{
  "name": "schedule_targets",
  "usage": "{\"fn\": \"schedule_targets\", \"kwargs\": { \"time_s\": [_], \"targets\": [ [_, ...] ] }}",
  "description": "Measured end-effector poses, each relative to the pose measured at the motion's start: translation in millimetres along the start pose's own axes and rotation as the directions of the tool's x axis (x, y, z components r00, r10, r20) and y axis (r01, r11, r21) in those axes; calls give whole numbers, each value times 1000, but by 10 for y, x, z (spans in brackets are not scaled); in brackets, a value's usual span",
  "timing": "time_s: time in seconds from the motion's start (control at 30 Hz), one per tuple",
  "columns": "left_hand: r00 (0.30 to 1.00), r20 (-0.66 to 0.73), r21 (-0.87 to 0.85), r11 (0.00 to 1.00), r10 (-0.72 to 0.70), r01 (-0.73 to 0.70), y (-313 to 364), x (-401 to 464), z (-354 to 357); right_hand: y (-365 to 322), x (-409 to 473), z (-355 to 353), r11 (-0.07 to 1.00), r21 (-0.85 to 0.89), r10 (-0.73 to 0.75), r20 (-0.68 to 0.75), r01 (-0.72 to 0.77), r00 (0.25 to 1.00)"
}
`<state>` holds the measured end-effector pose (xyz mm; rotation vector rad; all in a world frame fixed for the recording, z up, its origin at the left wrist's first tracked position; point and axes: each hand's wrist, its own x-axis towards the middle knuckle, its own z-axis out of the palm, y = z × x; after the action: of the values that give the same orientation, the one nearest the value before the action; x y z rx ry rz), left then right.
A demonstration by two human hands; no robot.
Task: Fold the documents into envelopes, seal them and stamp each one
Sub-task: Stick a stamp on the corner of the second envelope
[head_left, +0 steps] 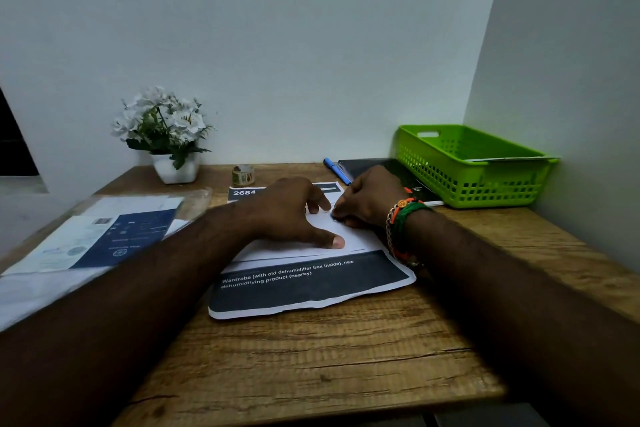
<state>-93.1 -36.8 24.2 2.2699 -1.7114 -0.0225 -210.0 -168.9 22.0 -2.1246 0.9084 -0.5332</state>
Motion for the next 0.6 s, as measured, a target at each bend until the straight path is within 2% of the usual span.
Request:
{"fn": "schedule_targets", "kwargs": {
  "time_s": [0.4,0.6],
  "targets": [
    [1000,-3,-2,1000,-6,6,-19,1,17,7,50,50,996,-89,-5,-64,-1,998],
    [1000,17,-5,1000,0,0,-13,12,6,-4,43,22,996,-85,-5,-11,4,1000]
  ]
}}
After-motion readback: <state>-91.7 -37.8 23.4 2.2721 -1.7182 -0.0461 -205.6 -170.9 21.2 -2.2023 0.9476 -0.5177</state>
